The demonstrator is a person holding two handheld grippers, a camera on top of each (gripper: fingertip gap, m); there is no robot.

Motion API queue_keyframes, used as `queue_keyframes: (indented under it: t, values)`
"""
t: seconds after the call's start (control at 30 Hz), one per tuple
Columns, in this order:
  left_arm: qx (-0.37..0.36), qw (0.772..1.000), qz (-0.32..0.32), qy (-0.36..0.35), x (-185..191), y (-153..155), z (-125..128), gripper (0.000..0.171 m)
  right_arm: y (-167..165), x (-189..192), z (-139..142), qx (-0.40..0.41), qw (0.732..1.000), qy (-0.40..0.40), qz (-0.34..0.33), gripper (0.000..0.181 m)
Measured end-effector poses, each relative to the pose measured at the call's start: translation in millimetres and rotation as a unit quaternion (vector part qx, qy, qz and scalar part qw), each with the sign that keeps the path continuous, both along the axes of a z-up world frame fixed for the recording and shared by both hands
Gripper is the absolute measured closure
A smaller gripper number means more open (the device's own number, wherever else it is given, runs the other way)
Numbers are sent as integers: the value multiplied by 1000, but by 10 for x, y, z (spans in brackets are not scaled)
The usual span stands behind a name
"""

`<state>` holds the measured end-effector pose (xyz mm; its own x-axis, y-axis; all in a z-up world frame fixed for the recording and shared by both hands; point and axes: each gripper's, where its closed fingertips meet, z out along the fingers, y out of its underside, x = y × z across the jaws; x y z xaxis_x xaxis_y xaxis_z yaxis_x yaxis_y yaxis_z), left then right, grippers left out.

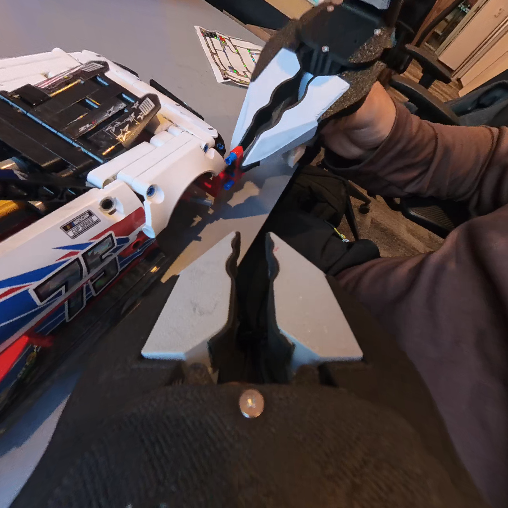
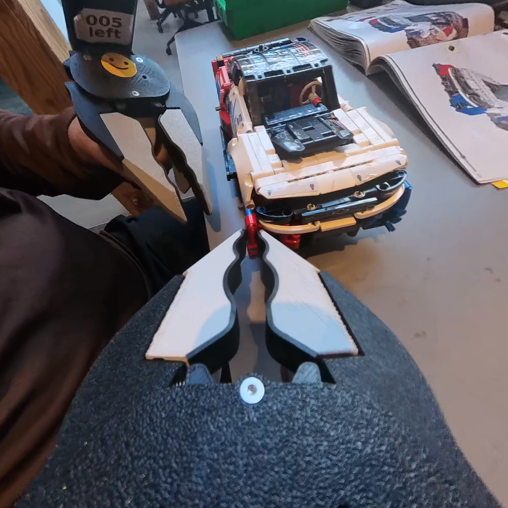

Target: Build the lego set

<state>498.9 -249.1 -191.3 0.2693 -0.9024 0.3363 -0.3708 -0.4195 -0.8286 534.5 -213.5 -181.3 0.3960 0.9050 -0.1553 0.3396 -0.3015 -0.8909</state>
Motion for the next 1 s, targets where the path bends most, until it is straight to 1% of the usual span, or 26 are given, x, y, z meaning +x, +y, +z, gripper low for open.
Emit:
queue_keyframes:
  t: [0.07,0.13,0.27,0.37,0.47,0.63,0.73,0.87,1.0]
  values:
    - [-10,1000,8,-10,32,7,26,155,4,17,8,6,1000,1,-5,176]
    - [-8,1000,14,-5,57,12,6,155,7,16,8,8,1000,0,-7,176]
    - [-12,1000,6,-2,119,-37,-25,155,7,-5,-54,2,1000,-18,-4,176]
    - [-10,1000,8,-1,139,-46,-24,155,21,-5,-34,-2,1000,-9,-6,176]
    - [-6,1000,23,-3,139,-28,-17,155,15,-8,-41,-9,1000,-8,-3,176]
    - [5,997,70,-20,144,63,38,155,16,-7,-37,-1,1000,-10,-5,176]
    - [27,995,95,-13,141,125,53,153,17,-6,-35,-1,1000,-10,-5,176]
    - [46,994,103,8,177,154,6,148,16,-9,-43,4,1000,-15,-6,176]
    - [45,993,103,28,249,160,-74,147,18,-9,-46,-3,1000,-13,-4,176]
